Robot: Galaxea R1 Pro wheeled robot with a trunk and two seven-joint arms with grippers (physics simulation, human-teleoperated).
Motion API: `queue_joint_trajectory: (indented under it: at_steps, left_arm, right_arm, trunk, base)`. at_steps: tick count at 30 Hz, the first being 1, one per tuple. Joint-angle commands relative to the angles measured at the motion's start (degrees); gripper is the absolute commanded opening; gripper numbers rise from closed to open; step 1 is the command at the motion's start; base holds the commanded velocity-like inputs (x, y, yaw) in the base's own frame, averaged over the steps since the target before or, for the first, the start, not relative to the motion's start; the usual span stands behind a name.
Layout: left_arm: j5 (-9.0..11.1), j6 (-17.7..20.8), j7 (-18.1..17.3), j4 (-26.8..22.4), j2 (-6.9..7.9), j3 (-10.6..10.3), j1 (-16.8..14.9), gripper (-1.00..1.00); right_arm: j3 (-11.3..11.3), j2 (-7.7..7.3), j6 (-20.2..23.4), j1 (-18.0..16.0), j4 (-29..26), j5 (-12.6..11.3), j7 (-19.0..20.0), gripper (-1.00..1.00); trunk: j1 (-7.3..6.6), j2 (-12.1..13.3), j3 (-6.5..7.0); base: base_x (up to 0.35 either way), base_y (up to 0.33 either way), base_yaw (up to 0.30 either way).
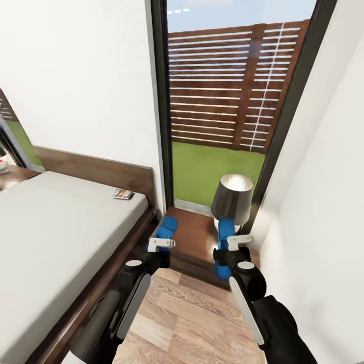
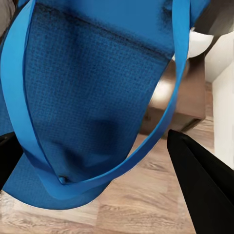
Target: In the bedroom, move the book from the bed onto either nightstand, and place the two sandals side by side next to the bed.
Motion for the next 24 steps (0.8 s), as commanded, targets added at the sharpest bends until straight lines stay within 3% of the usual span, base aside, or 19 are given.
queue_joint_trajectory:
  at_steps: [1, 7, 18, 24]
  left_arm:
    - [0.56, 0.19, 0.59, -0.07, 0.0, -0.07, -0.07, -1.0]
    - [0.56, 0.16, 0.59, -0.16, 0.02, -0.05, -0.07, -1.0]
    - [0.56, 0.17, 0.59, -0.16, 0.07, -0.05, -0.07, -1.0]
    - [0.56, 0.15, 0.59, -0.17, 0.08, -0.05, -0.07, -1.0]
  right_arm:
    - [0.06, -0.02, 0.2, -0.04, -0.07, -0.47, -0.52, -1.0]
    - [0.06, -0.02, 0.19, -0.07, -0.06, -0.42, -0.52, -1.0]
    - [0.06, -0.02, 0.19, -0.05, -0.06, -0.39, -0.52, -1.0]
    - [0.06, -0.02, 0.2, -0.04, -0.06, -0.38, -0.52, -1.0]
  trunk:
    - [0.05, -0.11, -0.11]
    - [0.05, -0.11, -0.11]
    - [0.05, -0.11, -0.11]
    - [0.05, -0.11, -0.11]
  base:
    - [0.12, -0.084, 0.218]
    - [0.057, -0.026, 0.227]
    - [0.295, -0.001, 0.231]
    - [0.078, 0.0, 0.231]
